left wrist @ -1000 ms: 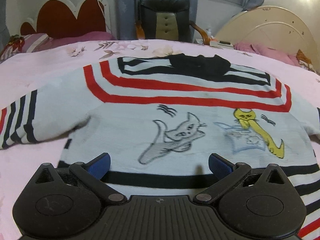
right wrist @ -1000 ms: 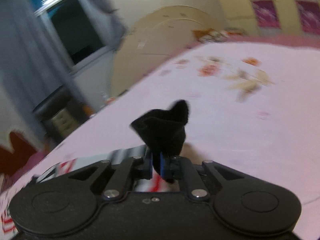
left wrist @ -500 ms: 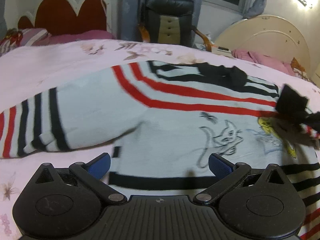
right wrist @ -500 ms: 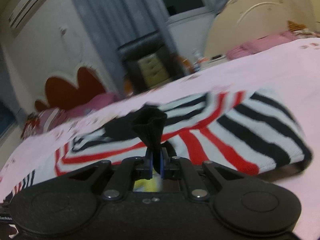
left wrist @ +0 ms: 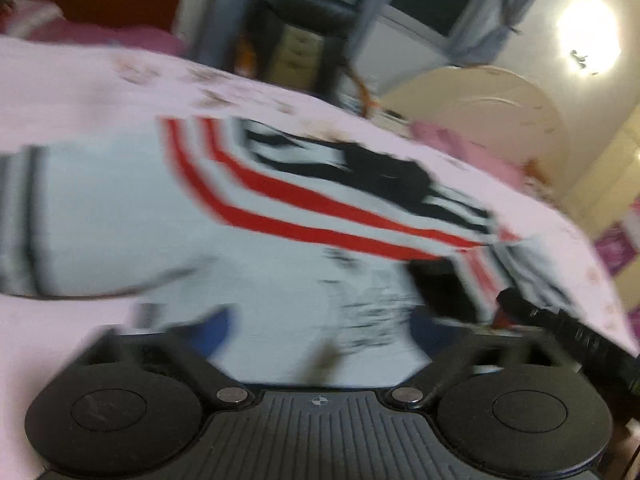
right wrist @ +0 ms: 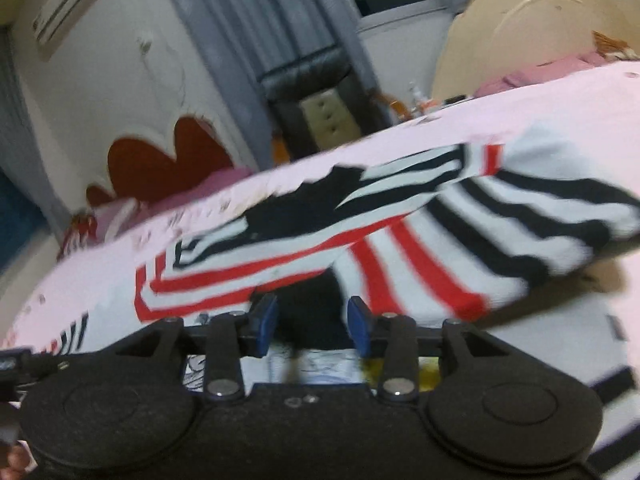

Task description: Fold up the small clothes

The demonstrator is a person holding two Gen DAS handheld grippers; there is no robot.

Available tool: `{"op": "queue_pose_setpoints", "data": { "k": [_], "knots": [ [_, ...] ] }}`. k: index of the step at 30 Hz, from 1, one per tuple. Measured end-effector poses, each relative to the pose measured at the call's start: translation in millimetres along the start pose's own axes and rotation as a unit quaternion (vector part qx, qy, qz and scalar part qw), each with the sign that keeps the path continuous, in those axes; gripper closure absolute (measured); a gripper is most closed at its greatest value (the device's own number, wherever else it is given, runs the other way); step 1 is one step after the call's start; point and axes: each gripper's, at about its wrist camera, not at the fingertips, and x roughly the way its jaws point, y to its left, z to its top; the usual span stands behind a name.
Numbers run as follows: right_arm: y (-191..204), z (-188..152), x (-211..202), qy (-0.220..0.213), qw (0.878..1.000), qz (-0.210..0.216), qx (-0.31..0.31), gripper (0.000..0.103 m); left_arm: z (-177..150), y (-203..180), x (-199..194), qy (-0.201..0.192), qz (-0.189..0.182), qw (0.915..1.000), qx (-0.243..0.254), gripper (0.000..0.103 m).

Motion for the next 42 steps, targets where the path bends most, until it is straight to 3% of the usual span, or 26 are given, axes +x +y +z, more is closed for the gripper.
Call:
{"op": "queue_pose_setpoints", "data": {
  "k": [4,8,9,10,11,15,21,30,34,38,42],
  "knots": [
    [-28.8,3.4,-27.1,-0.018,0.998,-0.011,0.051,0.064,4.9,-30.7,48.6,0.036,-0.076,0.9960,-0.033,0.044],
    [-51.9,3.4,-49.2,-0.028,0.997,-0.029,0.069,0.062,8.0,-56.2,89.0,0.053,-0.101,0.9920,-0.054,0.044],
    [-57.5,3.2,-53.6,-0.030,0.996,-0.035,0.074,0.061,10.1,-60.8,96.0,0.054,-0.106,0.9911,-0.058,0.049],
    [-64.0,2.8,-57.8,-0.031,0.995,-0.038,0.082,0.060,13.1,-65.8,104.0,0.057,-0.114,0.9900,-0.059,0.086],
    [-69.8,2.2,-60.1,-0.032,0.995,-0.040,0.091,0.059,15.2,-70.5,112.1,0.069,-0.117,0.9890,-0.057,0.098],
    [-93.0,1.5,-66.9,-0.037,0.989,-0.043,0.135,0.056,22.9,-84.4,116.9,0.055,-0.107,0.9925,-0.020,0.098],
    [-118.0,1.9,-61.3,-0.045,0.977,-0.018,0.209,0.052,44.1,-59.0,87.4,0.020,-0.075,0.9969,0.013,0.098],
    [-130.1,1.8,-23.7,-0.035,0.958,0.025,0.285,0.049,45.7,-0.5,70.2,0.013,-0.041,0.9990,-0.013,0.098],
    [-146.2,0.4,-6.7,-0.038,0.941,0.028,0.334,0.049,38.7,4.2,72.8,0.016,-0.041,0.9989,-0.013,0.098],
    [-161.7,-2.9,5.6,-0.044,0.924,0.036,0.377,0.059,36.5,5.4,74.6,0.015,-0.038,0.9991,-0.012,0.098],
    [-159.1,0.3,12.7,-0.037,0.932,0.027,0.361,0.077,39.6,2.6,76.3,0.014,-0.031,0.9994,-0.004,0.098]
  ]
}}
